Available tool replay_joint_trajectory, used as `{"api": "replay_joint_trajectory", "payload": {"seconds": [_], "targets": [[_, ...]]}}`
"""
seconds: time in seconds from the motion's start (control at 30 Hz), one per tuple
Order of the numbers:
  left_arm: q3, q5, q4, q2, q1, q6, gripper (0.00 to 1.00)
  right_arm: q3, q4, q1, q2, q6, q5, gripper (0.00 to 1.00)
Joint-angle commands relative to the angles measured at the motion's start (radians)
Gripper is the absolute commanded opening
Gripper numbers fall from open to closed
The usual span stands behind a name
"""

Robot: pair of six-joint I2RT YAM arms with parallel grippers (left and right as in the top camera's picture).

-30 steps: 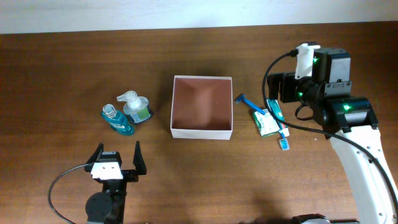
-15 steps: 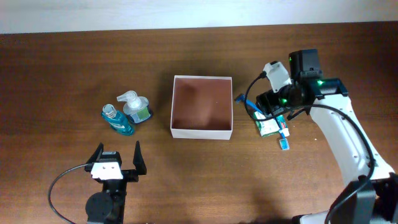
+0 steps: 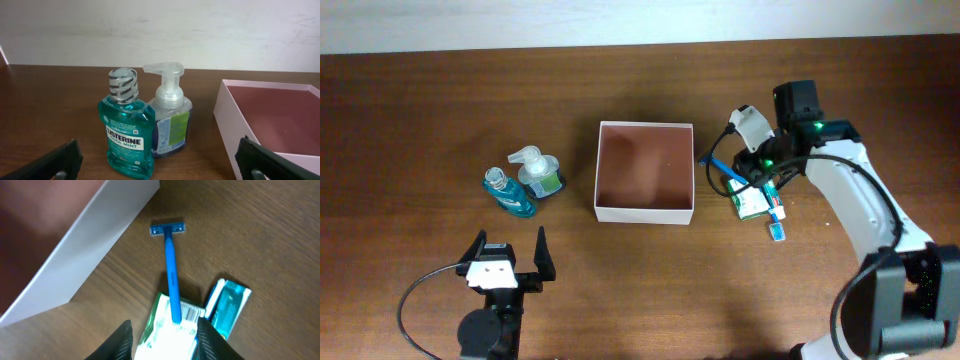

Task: Pack container
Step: 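Move the right gripper over the blue razor beside the box, then lower the right gripper and close it on the razor handle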

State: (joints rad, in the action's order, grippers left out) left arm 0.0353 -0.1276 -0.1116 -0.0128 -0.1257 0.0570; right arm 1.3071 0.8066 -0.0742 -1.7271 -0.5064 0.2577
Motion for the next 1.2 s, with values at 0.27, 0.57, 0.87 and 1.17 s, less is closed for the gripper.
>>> {"api": "replay_joint_trajectory", "payload": {"seconds": [0.27,0.57,0.87,1.17], "targets": [[-0.008,0.011,0.003,0.006,0.006,0.002,0.99,0.013,-0.113,-0.057,-0.087,-0.018,0.019,0.35],[-0.008,0.011,0.003,0.006,0.006,0.002,0.99,0.013,-0.116,-0.056,-0.128,-0.018,-0.048,0.36],[-0.008,0.011,0.003,0.006,0.006,0.002,0.99,0.013,-0.151,-0.056,-0.135,-0.018,-0.049,0.37],[-0.008,0.011,0.003,0.006,0.006,0.002,1.00,0.012,-0.160,-0.056,-0.180,-0.018,-0.053,0.43]]}}
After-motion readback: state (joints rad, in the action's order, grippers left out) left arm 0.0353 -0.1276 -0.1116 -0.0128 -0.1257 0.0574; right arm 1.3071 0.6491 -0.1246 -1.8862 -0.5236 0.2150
